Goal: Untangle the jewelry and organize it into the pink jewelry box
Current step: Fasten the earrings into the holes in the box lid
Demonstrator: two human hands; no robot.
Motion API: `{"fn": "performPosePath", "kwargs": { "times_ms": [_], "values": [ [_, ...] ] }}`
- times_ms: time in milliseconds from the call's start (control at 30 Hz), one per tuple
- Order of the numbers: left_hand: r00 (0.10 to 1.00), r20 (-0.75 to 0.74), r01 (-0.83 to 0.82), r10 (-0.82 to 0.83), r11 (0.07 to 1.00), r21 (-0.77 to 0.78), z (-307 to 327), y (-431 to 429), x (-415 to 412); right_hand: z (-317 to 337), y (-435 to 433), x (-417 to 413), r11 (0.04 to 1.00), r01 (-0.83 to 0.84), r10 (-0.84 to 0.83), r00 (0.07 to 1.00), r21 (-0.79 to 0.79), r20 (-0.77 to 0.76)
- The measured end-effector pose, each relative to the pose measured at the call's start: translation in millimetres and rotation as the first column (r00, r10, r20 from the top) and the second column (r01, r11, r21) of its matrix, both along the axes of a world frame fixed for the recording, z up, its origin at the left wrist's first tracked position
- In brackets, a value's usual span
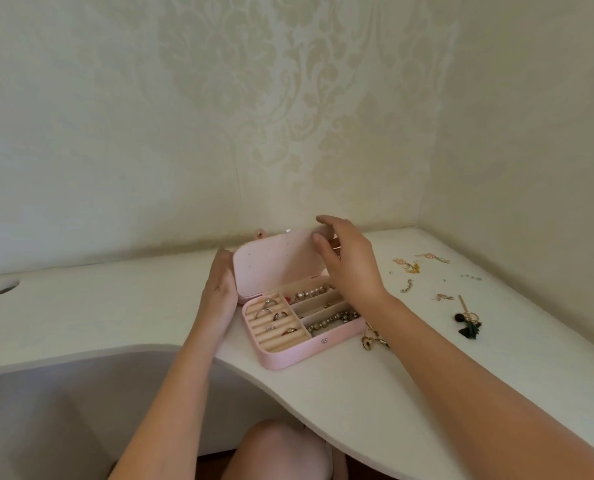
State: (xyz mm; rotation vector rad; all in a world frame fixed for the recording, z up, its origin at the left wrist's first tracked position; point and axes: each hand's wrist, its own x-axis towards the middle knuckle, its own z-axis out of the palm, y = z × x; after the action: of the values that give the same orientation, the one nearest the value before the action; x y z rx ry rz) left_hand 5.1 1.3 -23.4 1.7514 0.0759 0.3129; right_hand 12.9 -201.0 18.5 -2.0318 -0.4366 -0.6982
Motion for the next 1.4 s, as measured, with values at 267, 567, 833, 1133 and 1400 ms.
{"fn": "performPosePath", "kwargs": {
  "times_ms": [267,567,833,1133,1400],
  "values": [
    [0.994,-0.005,0.108,-0.109,0.992,-0.069,5,-5,-14,-4,7,4,0.996,-0.04,0.022,0.975,-0.079,-0.22],
    [1.0,-0.027,0.003,-0.004,0.999,-0.045,6,-7,9,-16,-7,-3,0.929,-0.193,0.104,0.955,-0.316,-0.279],
    [0.997,0.03,-0.068,0.065,0.99,0.123,5,-15,25,17,-119,-4,0.965,-0.04,-0.068,0.916,-0.26,-0.396],
    [0.99,0.009,-0.14,0.142,0.961,0.241,19,-28,60,24,-199,-15,0.834,-0.149,-0.331,0.634,-0.531,-0.699],
    [0.988,-0.045,-0.112,0.148,0.885,0.452,23,-48,84,11,-184,2,0.834,0.044,-0.398,0.738,-0.55,-0.545]
  ]
}}
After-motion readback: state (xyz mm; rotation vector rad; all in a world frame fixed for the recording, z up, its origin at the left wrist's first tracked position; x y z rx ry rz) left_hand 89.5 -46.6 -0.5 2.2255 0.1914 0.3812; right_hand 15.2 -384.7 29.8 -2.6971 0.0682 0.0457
